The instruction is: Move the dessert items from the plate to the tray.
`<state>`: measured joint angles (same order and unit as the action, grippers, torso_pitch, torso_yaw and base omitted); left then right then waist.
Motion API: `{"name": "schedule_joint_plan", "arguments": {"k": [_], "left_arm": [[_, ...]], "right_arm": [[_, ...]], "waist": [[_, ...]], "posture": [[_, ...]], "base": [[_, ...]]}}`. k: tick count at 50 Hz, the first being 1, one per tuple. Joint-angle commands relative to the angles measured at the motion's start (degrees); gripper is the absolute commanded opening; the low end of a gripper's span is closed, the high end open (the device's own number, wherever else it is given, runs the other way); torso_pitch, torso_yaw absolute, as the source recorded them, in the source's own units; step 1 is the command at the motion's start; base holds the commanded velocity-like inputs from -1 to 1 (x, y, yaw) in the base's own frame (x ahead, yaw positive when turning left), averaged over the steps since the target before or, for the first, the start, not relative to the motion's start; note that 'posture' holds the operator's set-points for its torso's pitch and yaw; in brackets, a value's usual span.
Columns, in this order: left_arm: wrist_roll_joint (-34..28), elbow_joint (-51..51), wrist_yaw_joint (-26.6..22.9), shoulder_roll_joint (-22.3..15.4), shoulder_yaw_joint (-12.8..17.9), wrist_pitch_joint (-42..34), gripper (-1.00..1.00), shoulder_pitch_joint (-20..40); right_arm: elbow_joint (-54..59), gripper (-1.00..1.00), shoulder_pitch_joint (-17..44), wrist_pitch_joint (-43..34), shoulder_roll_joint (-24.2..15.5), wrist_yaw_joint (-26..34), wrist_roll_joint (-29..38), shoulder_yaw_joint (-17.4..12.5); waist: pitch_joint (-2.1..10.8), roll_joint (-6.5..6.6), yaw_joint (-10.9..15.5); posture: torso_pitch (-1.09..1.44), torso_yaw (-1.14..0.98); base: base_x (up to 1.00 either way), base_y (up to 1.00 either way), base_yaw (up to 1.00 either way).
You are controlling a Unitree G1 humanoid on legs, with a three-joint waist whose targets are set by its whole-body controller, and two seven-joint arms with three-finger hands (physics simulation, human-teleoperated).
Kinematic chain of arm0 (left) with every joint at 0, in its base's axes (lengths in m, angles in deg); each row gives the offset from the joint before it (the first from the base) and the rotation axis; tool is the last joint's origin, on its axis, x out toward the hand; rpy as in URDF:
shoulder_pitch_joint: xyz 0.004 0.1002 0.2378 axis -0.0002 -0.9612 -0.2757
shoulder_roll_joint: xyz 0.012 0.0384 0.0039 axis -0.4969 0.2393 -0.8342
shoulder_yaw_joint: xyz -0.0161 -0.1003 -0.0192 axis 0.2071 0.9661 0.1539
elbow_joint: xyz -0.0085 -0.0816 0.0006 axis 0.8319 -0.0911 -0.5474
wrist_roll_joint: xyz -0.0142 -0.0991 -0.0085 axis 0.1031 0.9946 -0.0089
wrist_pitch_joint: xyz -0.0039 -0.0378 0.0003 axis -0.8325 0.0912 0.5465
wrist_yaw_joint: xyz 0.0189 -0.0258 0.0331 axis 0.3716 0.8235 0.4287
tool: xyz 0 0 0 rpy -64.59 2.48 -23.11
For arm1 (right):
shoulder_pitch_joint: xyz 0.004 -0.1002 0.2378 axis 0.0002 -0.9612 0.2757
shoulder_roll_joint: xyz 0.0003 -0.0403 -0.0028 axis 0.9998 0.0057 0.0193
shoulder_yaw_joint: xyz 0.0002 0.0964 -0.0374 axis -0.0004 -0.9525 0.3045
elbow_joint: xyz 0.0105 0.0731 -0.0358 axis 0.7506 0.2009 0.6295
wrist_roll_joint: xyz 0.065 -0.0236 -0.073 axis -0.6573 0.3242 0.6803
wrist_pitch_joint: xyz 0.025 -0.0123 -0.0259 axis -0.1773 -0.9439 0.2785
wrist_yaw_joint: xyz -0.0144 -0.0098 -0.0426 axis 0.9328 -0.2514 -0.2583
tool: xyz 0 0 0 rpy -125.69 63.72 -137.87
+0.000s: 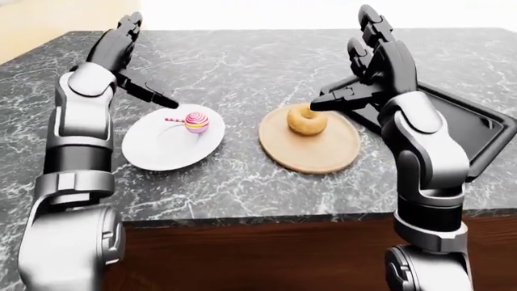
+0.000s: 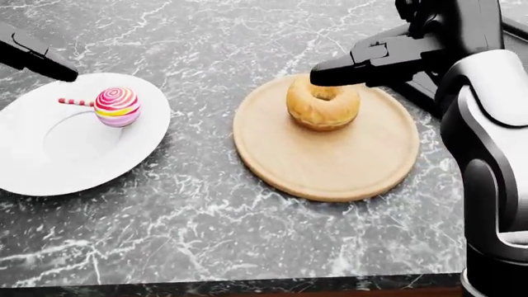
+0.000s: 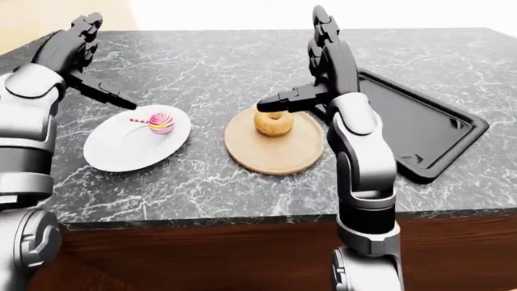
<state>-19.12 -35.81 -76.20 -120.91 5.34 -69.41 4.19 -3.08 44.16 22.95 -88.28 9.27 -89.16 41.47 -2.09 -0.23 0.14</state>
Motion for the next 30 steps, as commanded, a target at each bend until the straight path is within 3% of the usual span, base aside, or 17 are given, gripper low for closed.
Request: {"name": "schedule_joint_plan", "arguments": {"k": [1, 7, 17, 30], "left_arm": [[-3.01, -1.34, -1.87, -0.39, 0.35, 5.25, 1.00, 2.47], [-6.44, -0.03, -6.39, 0.10, 0.67, 6.56, 1.00, 1.81], [-5.52, 0.43, -11.56, 2.00, 1.17, 7.91, 1.00, 1.69], [-4.62, 2.77, -13.85, 5.27, 0.09, 8.22, 1.00, 1.91]], "right_arm": [[-1.79, 1.00, 1.59, 2.01, -0.54, -0.08, 0.02, -0.76], [-1.84, 1.00, 1.29, 2.09, -0.38, -0.17, -0.11, -0.77], [-0.50, 1.00, 1.96, 2.66, -0.01, -0.16, 0.07, -0.32], [-1.00, 1.00, 0.62, 3.11, -0.03, -0.03, 0.03, -0.59]], "waist": [[1.86, 0.14, -0.14], [1.98, -0.08, -0.07], [1.92, 0.07, 0.02], [1.92, -0.03, 0.17]], "posture": [[0.00, 0.00], [0.00, 0.00], [0.00, 0.00], [0.00, 0.00]], "base": [[0.00, 0.00, 0.00], [0.00, 0.00, 0.00], [0.00, 0.00, 0.00], [0.00, 0.00, 0.00]]}}
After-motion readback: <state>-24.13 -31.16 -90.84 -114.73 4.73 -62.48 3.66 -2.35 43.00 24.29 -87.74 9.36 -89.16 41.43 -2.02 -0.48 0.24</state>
